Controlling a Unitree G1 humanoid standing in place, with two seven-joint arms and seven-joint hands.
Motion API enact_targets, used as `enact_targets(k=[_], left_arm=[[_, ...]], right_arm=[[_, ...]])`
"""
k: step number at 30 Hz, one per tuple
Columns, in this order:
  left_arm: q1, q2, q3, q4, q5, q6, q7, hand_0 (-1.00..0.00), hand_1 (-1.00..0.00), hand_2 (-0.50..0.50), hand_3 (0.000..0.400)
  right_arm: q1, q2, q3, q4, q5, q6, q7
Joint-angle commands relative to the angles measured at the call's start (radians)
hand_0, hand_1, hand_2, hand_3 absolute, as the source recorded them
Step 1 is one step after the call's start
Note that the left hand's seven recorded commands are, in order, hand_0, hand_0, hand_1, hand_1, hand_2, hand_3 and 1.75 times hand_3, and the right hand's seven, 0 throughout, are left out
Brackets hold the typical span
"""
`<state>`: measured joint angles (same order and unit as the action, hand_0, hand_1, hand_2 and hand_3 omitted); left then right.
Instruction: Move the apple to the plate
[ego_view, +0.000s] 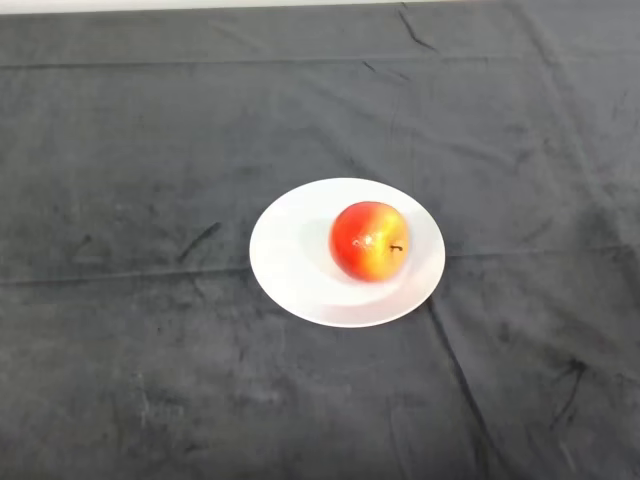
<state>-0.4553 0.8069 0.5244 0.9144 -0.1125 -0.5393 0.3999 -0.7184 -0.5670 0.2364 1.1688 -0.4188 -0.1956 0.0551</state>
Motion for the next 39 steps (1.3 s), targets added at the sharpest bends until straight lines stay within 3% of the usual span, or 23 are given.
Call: enact_targets(k=[1,39], left_arm=[[-0.046,0.058,0.026,0.047,0.0,-0.022,-0.011,0.0,0.0,0.0,0.0],[-0.051,0.053,0.025,0.046,0.004,-0.021,-0.016,0.0,0.0,0.0,0.0]], right_arm=[[-0.005,-0.027,-0.0007,0.01,-0.0037,-0.006,-0.007],[-0.006,-0.027,-0.0004,0.011,-0.0038,-0.006,-0.0073]])
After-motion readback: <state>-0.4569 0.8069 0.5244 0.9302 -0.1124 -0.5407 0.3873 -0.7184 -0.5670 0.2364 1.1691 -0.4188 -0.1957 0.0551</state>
